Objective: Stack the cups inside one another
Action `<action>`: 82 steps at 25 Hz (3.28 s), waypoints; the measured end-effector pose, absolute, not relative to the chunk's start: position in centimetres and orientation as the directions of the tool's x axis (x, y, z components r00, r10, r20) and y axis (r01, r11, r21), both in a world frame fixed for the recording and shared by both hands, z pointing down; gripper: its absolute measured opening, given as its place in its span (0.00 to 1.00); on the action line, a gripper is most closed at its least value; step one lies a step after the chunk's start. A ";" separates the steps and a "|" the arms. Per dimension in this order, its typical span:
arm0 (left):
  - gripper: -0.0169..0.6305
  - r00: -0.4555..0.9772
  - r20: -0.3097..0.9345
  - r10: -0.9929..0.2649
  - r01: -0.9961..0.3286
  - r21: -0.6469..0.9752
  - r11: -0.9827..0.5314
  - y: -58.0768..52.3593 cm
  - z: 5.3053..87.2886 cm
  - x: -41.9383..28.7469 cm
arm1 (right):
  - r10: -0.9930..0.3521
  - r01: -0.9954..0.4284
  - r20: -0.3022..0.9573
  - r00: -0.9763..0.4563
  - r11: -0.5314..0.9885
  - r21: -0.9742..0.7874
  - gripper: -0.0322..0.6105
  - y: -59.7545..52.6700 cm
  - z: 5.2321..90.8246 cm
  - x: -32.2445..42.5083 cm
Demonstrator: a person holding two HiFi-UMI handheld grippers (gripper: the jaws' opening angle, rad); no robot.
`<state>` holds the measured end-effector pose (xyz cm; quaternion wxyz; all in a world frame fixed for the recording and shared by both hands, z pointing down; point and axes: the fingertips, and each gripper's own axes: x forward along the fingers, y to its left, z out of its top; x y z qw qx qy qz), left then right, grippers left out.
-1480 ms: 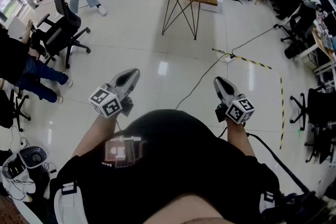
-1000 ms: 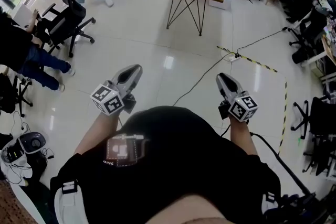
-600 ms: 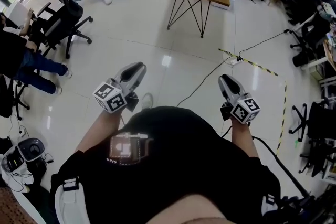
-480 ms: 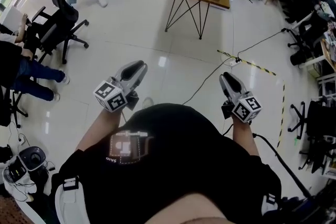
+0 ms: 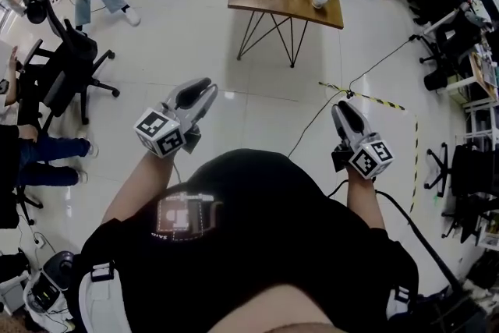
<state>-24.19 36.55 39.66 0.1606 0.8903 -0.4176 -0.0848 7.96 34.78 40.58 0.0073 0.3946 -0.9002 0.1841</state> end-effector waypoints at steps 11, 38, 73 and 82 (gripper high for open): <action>0.10 0.504 0.025 -0.863 -0.818 0.334 -0.468 18.8 39.8 -20.1 | -0.583 -0.588 0.130 -0.802 0.732 -0.346 0.20 13.1 42.8 10.7; 0.03 0.717 0.061 -0.695 -0.657 0.393 -0.643 -19.4 45.2 -24.3 | -0.689 -0.726 0.239 -0.684 0.612 -0.314 0.08 -18.9 43.6 4.3; 0.10 0.251 0.952 -0.176 0.116 -0.210 -0.971 -35.0 68.8 -7.8 | -0.726 -0.782 0.321 -0.608 0.478 -0.400 0.11 -23.5 50.0 22.7; 0.05 0.356 0.921 -0.155 0.120 -0.209 -0.970 -33.7 62.2 -3.4 | -0.735 -0.770 0.288 -0.614 0.479 -0.420 0.11 -23.3 50.5 22.7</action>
